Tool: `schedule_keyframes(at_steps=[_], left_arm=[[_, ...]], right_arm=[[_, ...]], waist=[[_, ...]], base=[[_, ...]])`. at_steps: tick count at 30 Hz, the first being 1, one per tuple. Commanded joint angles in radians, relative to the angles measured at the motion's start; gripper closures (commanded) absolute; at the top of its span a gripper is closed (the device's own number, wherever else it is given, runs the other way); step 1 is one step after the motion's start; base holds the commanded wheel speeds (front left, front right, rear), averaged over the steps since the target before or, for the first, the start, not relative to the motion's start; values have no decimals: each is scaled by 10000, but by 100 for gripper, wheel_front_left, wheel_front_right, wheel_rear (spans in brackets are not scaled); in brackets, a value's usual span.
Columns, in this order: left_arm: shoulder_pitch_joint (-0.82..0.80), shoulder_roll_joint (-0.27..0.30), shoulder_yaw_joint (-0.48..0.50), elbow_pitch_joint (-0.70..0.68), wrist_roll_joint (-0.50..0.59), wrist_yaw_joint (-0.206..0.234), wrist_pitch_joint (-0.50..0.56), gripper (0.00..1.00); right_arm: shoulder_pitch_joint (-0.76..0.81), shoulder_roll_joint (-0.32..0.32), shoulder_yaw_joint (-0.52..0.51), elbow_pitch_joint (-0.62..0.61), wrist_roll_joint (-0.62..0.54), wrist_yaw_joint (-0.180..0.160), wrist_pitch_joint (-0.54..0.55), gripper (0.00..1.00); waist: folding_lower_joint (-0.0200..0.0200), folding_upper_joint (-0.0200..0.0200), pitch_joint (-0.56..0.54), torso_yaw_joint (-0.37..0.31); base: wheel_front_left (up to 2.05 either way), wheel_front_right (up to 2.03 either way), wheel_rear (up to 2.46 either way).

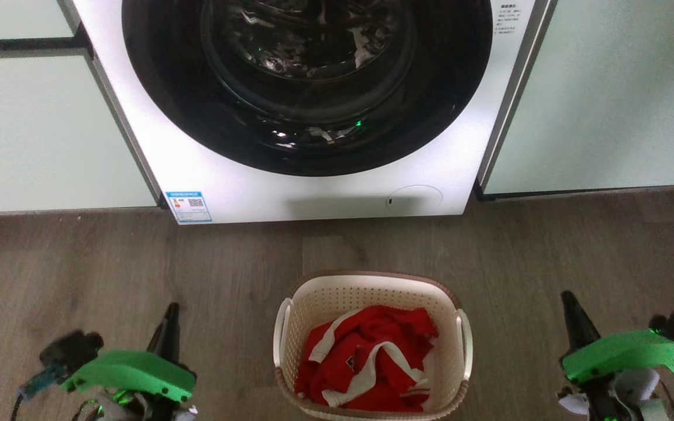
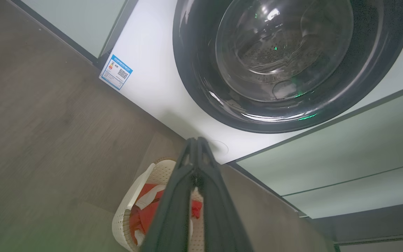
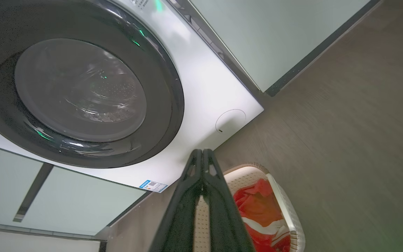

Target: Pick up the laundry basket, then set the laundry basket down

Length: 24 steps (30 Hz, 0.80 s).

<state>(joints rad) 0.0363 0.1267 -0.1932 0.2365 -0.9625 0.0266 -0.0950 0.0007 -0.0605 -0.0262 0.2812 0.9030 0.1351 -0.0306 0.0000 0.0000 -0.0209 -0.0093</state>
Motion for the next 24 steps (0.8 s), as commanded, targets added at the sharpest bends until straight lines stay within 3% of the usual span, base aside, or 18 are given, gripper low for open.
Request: schedule_keyframes(at_steps=[1, 24], left_arm=[[-575, 49, 373, -270, -307, -104, 98, 100], [-875, -166, 1231, -147, -2584, -627, 722, 100]], right_arm=[[-587, 3, 16, -329, 328, -21, 52, 100], [-765, 38, -306, -342, 2720, -29, 548, 100]], waist=[[0, 0, 6, 3], [0, 0, 89, 35]], base=[[0, 0, 0], [0, 0, 0]])
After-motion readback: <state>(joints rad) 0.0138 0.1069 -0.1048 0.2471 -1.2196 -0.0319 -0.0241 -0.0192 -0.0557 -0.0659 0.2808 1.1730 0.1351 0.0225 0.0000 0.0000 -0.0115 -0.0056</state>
